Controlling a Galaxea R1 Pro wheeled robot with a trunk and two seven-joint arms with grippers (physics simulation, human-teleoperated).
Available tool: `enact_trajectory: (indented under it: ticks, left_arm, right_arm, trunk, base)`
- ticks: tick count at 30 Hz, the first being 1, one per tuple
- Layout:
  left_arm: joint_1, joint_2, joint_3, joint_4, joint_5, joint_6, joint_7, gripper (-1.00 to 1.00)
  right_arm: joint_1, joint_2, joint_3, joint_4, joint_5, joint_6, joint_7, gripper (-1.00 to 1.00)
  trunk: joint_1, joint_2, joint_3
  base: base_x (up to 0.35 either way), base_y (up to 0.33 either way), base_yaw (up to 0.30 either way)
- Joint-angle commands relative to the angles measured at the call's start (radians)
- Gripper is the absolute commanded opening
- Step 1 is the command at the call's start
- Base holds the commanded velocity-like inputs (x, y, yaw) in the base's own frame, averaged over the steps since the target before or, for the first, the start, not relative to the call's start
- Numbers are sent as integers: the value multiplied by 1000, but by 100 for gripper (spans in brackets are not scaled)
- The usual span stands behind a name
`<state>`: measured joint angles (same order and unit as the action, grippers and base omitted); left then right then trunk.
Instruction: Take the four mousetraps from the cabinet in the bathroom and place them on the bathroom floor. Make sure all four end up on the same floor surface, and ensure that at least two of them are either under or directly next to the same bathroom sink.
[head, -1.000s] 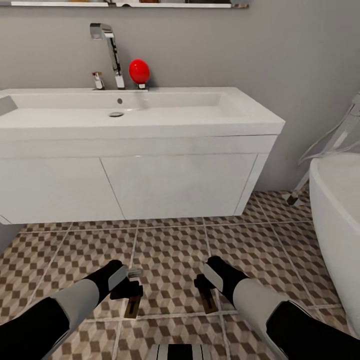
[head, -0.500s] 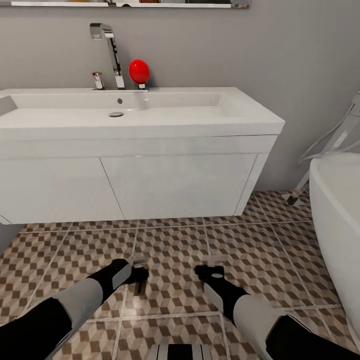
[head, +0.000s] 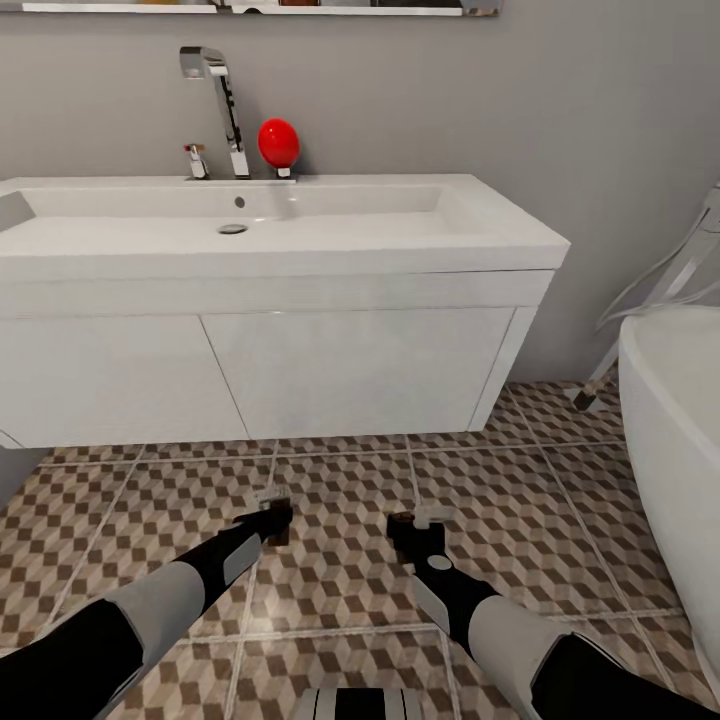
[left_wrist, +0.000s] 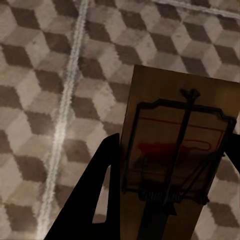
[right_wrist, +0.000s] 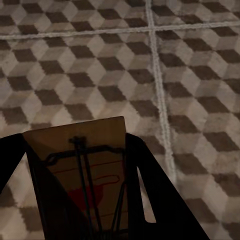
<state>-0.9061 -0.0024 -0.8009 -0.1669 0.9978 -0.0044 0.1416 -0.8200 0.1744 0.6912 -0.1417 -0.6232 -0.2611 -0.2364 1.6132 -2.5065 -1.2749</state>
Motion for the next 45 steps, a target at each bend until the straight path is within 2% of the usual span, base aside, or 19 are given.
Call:
enact_trajectory:
  ticks: [1,9,14,17,22,25,28,30,35,45]
  left_arm:
    - [0,0,-9,-2,4,-1,11,-100]
    - [4,-4,-8,5,9,-2,13,-100]
    - [4,-13,-6,87,10,5,34,-100]
    - [4,-9,-7,116,8,3,75,-100]
    - [4,-6,-10,116,5,-6,103,-100]
    - [4,-8,-10,116,5,-7,106,-100]
    - [4,-4,-9,116,6,-8,106,-100]
    - [4,7,-7,116,11,-9,107,-100]
    - [5,16,-6,116,13,-26,107,-100]
    - [6,16,-5,116,13,-28,108,-100]
  right_arm:
    - [-1,0,8,1,-10,-4,-1,-100]
    - [0,0,10,1,-8,0,2,-100]
    - [-2,0,15,-10,-6,3,2,-100]
    - [-6,0,16,-29,-4,5,2,-100]
    - [-5,0,15,-30,40,5,0,-100]
    - [-5,0,15,-26,52,5,-3,-100]
    - [-5,0,15,-29,57,2,-5,-100]
    - [-5,0,14,-33,61,-10,-4,-100]
    - [-4,0,16,-34,61,-93,-4,-100]
    - [-4,0,17,-33,60,-99,-3,-100]
  trunk:
    - [0,0,-1]
    - [0,0,-1]
    - [0,0,-1]
    - [0,0,-1]
    - [0,0,-1]
    - [0,0,-1]
    - [0,0,-1]
    - [0,0,-1]
    - [0,0,-1]
    - [0,0,-1]
  base:
    - [0,0,0]
    - [0,0,0]
    - [0,0,0]
    - [0,0,0]
    - [0,0,0]
    - [0,0,0]
    - [14,0,0]
    - [200,0,0]
    - [67,0,0]
    - [41,0,0]
